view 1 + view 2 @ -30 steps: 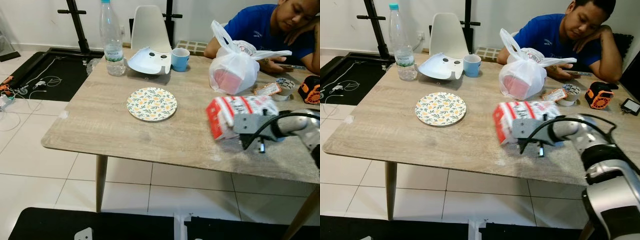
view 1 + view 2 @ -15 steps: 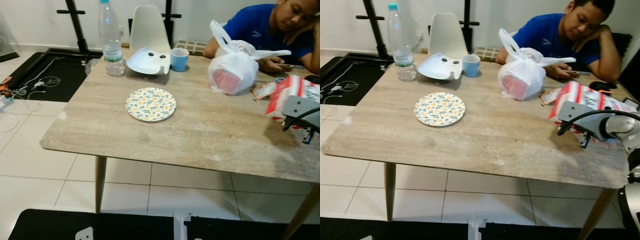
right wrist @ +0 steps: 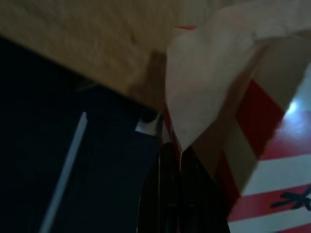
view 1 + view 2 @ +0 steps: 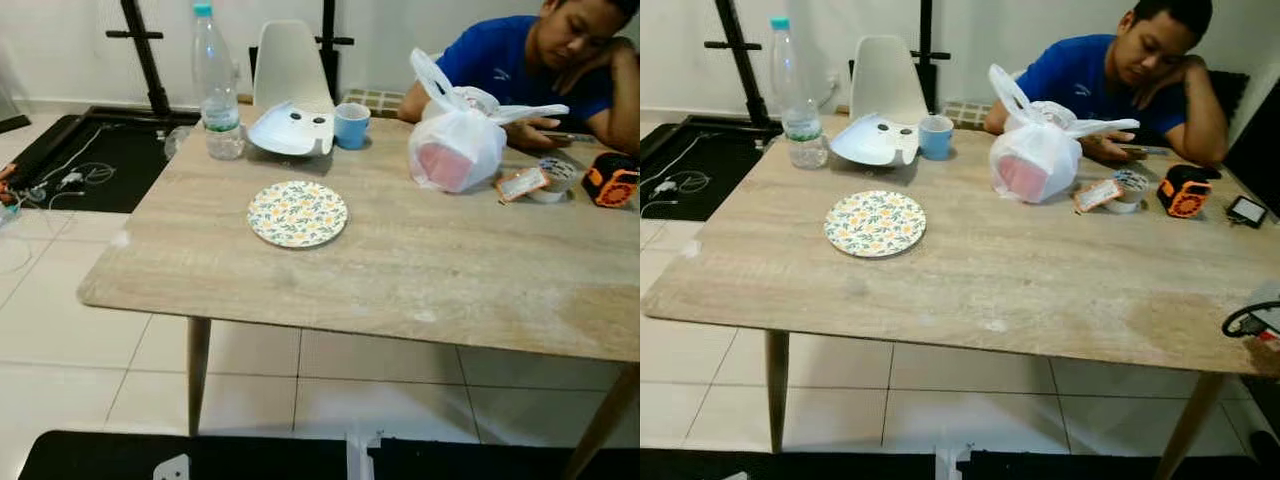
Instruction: Restocking fridge
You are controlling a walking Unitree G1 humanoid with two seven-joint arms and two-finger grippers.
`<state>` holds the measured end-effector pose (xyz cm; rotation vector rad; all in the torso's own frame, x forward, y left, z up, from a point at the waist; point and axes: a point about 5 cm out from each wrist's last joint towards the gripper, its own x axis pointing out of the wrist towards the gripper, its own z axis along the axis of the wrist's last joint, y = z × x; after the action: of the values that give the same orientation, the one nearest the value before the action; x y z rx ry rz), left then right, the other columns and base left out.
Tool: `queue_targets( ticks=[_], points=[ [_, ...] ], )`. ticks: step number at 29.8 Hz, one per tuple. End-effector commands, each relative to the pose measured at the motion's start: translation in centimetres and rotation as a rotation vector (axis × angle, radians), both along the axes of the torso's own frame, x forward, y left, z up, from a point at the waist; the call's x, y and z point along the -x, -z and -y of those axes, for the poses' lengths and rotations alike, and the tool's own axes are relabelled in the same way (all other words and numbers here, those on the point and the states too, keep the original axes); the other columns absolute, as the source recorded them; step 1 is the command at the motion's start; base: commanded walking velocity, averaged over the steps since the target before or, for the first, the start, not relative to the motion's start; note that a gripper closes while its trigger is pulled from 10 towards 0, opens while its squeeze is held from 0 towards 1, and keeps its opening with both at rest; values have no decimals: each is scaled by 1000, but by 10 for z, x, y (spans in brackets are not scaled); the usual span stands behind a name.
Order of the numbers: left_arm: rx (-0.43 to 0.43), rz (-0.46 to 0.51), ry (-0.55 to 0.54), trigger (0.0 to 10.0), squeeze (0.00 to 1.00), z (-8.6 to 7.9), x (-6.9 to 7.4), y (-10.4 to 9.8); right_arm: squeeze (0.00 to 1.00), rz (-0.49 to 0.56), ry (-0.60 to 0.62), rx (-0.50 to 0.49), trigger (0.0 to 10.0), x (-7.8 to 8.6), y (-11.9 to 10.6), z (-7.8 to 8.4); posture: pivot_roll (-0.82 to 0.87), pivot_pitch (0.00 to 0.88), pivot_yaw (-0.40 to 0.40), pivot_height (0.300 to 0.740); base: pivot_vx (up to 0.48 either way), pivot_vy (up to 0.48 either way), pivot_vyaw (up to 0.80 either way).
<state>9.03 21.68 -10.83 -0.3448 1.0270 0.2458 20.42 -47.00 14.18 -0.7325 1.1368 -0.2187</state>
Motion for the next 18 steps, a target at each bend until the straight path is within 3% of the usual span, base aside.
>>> queue_targets(
  ticks=[1,4,8,11,18],
  points=[
    [14,-9,6,10000,0,5,2,1,0,4,85,-3,0,14,3,7,-40,0,-67,740,0,0,0],
    [13,-6,6,10000,0,4,1,1,0,-14,122,-2,0,23,6,10,-40,0,-67,740,0,0,0],
    [13,-8,5,10000,0,3,1,1,0,-44,209,-21,0,47,22,14,-40,0,-59,740,0,0,0],
    [11,-10,8,10000,0,1,1,1,0,-90,256,-110,0,68,62,0,-37,0,-53,740,0,0,0],
    [8,-9,7,10000,0,0,1,0,0,-103,271,-206,0,76,104,-26,-31,0,-54,740,0,0,0]
  ],
)
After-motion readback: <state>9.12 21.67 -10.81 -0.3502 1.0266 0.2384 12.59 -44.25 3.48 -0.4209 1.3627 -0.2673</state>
